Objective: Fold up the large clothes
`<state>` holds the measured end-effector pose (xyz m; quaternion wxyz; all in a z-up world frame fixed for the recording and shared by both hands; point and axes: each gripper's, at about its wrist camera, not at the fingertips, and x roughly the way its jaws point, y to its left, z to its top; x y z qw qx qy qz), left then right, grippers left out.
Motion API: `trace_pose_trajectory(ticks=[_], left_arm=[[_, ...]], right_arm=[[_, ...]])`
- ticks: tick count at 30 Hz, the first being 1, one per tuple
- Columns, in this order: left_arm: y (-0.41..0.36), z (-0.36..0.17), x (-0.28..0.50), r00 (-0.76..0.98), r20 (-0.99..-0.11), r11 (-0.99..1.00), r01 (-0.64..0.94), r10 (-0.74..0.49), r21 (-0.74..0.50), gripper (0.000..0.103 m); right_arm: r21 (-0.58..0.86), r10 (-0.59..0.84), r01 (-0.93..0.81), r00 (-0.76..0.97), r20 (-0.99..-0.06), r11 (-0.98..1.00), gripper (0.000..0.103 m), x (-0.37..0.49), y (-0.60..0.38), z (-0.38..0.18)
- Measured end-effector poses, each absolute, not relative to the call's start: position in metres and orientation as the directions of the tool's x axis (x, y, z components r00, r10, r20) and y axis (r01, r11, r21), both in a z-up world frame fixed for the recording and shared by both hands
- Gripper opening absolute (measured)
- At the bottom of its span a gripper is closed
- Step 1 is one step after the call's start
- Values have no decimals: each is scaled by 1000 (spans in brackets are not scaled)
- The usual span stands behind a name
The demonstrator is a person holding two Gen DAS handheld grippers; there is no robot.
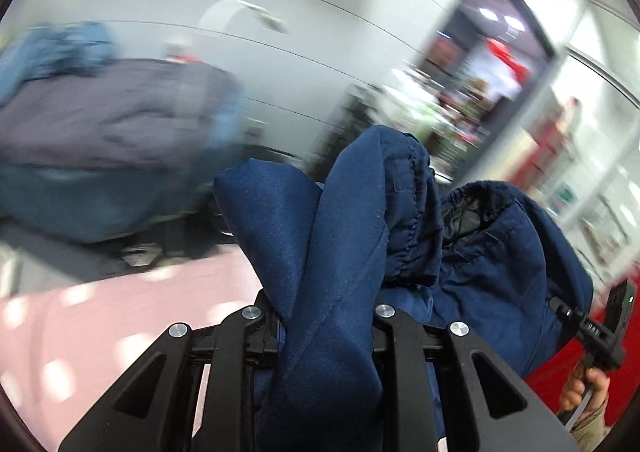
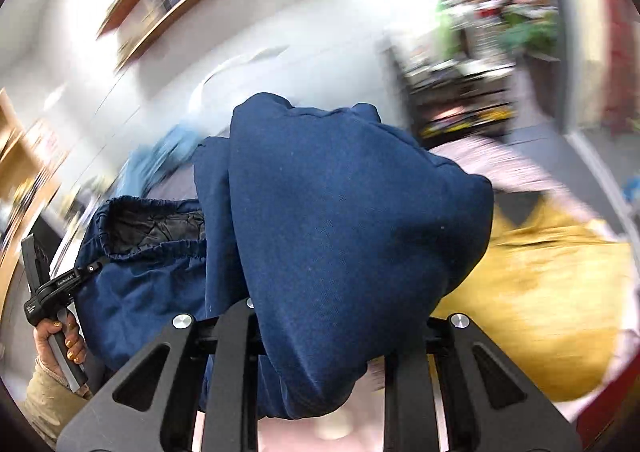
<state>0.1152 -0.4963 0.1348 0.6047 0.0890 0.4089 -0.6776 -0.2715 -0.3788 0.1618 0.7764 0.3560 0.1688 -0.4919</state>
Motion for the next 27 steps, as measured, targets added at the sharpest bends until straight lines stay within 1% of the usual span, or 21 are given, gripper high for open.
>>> trace_pose_trajectory(ticks=[2, 4, 5, 7, 8, 10, 11, 12, 14, 16, 17, 18, 19, 21, 24, 25, 27], left_arm=[[-549, 118, 70, -363, -611, -3, 861, -704, -508, 20], [-586, 99, 29, -429, -622, -49, 846, -655, -531, 20], [-611, 84, 1, -460, -640, -76, 843, -616, -533, 20], [-641, 55, -30, -490, -673, -80, 836, -554, -543, 21], [-658, 34, -51, -476, -716, -74, 854, -510, -515, 22], [-683, 2, -63, -396, -791, -27, 900, -467, -435, 24], [-689, -12, -64, -356, -819, 15, 914, -450, -405, 26], [-697, -31, -55, -350, -832, 73, 905, -431, -418, 31], [-704, -61, -31, -397, -827, 165, 856, -399, -490, 37], [-701, -76, -16, -413, -828, 209, 834, -379, -511, 47], [-701, -79, -12, -399, -838, 222, 838, -373, -498, 57], [-697, -77, -7, -387, -840, 224, 842, -380, -490, 64], [-697, -69, -1, -397, -829, 216, 837, -393, -503, 65], [-695, -54, 6, -409, -817, 200, 832, -407, -517, 68], [-688, -27, 9, -390, -816, 150, 859, -428, -489, 69], [-684, -18, 9, -379, -814, 120, 874, -440, -471, 70], [-679, -3, 11, -360, -812, 85, 892, -459, -444, 77]], right_arm=[[385, -704, 909, 377, -601, 158, 21, -322, -376, 165], [391, -748, 920, 282, -601, 32, 21, -379, -368, 161], [397, -757, 918, 244, -606, -22, 21, -402, -364, 157], [421, -764, 895, 165, -624, -150, 21, -457, -352, 137], [435, -758, 877, 139, -637, -204, 21, -480, -348, 123], [453, -721, 846, 126, -681, -280, 22, -513, -343, 92], [470, -692, 819, 128, -710, -330, 23, -527, -342, 68], [491, -671, 788, 138, -728, -370, 24, -538, -340, 49], [549, -643, 701, 167, -747, -455, 26, -558, -332, 5], [626, -661, 595, 201, -723, -503, 29, -569, -323, -25], [654, -669, 553, 216, -711, -516, 32, -568, -324, -34], [686, -677, 497, 238, -696, -531, 35, -571, -323, -48], [693, -674, 472, 246, -697, -545, 37, -572, -324, -58], [666, -654, 487, 229, -721, -565, 48, -568, -329, -64], [654, -640, 476, 221, -736, -588, 59, -567, -334, -67], [664, -642, 454, 230, -731, -594, 60, -569, -335, -69], [691, -651, 400, 254, -715, -602, 61, -576, -332, -71]])
